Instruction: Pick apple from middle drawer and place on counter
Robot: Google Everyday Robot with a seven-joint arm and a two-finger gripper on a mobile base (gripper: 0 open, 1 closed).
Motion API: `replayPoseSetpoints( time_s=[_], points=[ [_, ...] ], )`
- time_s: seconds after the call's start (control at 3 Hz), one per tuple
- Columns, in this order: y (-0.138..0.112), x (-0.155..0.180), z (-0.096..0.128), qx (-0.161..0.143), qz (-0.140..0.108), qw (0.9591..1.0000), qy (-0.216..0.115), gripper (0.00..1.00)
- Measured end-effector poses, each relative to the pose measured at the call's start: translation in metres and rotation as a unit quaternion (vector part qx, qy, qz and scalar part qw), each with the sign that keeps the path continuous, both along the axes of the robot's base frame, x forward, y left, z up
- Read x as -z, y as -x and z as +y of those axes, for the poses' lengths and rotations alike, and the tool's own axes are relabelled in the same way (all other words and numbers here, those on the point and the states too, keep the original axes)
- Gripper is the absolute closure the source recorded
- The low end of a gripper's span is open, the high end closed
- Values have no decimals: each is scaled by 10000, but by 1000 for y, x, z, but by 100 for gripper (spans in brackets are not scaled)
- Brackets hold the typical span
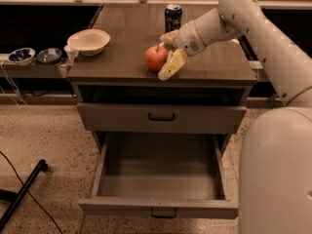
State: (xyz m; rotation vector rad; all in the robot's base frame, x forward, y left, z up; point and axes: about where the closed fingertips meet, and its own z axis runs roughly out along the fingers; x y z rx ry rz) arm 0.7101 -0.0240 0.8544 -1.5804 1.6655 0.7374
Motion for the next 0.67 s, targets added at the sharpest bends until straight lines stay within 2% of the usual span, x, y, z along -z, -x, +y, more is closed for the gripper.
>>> replayPoseSetpoints(
  time_s=[0.33,0.67],
  points=[
    [20,-35,-16,-297,-805,9963,31,0],
    [25,-43,-18,-418,-1041,9937,50,0]
  ],
)
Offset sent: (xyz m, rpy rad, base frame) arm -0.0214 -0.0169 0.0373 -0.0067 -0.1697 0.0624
